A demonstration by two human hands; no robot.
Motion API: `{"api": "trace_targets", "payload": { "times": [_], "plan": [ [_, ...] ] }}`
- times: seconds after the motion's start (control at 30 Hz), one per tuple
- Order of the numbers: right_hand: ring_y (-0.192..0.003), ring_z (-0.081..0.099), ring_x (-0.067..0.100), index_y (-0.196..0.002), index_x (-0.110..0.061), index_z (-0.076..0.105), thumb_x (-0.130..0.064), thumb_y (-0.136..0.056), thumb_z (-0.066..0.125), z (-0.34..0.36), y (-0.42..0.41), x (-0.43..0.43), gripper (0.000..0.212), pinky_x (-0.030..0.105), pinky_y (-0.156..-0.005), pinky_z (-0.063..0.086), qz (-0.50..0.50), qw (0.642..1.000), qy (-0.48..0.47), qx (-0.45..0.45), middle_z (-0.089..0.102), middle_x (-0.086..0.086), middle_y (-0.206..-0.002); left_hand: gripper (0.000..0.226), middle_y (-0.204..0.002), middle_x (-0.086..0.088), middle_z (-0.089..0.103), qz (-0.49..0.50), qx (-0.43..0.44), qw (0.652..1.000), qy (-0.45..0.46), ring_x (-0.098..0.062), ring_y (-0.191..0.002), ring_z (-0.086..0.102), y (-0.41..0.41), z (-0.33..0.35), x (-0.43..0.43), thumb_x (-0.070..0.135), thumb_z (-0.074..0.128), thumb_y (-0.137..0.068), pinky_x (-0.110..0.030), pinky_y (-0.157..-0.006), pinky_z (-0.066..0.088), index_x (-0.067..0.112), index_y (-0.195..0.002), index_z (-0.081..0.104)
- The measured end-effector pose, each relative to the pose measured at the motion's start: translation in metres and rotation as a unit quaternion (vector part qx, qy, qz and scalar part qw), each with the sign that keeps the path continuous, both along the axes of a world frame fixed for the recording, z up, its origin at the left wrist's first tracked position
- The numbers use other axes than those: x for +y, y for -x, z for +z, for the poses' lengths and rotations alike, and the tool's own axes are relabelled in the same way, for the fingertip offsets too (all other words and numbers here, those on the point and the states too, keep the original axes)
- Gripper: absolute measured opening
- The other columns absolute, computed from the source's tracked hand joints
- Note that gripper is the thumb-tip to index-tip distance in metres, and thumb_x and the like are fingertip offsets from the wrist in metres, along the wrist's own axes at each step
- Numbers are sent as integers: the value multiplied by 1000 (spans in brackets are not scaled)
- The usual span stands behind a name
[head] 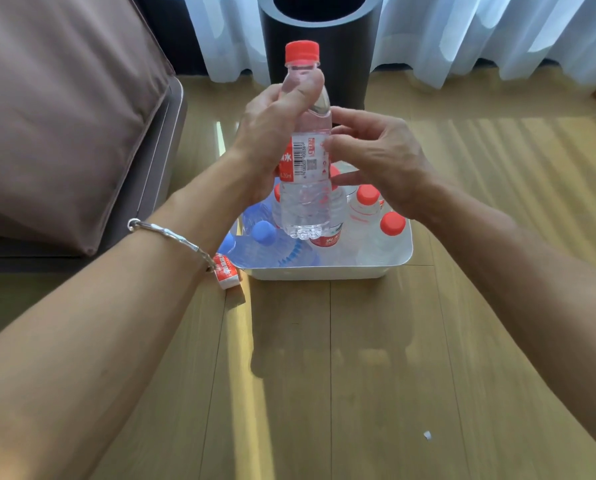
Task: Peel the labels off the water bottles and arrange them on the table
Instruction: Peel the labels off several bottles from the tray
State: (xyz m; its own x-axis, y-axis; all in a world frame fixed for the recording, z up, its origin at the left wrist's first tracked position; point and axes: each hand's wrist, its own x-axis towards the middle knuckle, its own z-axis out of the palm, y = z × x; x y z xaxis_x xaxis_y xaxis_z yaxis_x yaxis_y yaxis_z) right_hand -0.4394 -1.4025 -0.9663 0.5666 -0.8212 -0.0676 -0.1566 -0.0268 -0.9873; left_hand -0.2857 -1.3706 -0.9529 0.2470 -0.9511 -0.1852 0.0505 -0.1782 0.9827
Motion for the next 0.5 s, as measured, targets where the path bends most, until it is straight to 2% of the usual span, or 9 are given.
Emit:
{"api": "trace_targets", "payload": {
  "times": [0.07,0.13,0.3,0.5],
  "plan": [
    [-95,72,21,-103,-29,70,-12,-94,60,1,-3,3,22,44,-83,60,1,1000,-2,2,74,8,-102,37,-99,-14,70,-4,-5,1000,7,-29,-88,72,2,0,1,44,63,-84,-43,-78,60,13,-103,61],
    [-94,73,18,-96,-32,69,-12,-94,59,1,-5,3,21,40,-83,60,3,1000,12,19,75,2,-98,38,-98,-15,69,-4,-17,1000,7,-28,-87,71,3,-1,1,44,64,-79,-42,-78,59,13,-100,61],
    [-90,73,12,-96,-30,70,-12,-93,60,1,-1,2,20,32,-80,61,8,999,31,43,75,-7,-93,40,-105,-15,70,-14,-65,998,-5,-29,-95,72,2,-2,2,50,64,-77,-46,-84,59,18,-101,62],
    [-92,73,15,-100,-23,73,-12,-91,57,-2,-5,3,21,40,-82,61,-15,998,38,43,76,-2,-97,24,-98,-8,69,-4,-64,998,9,-22,-87,71,7,-3,2,41,65,-88,-38,-78,60,20,-99,61]
  ]
}}
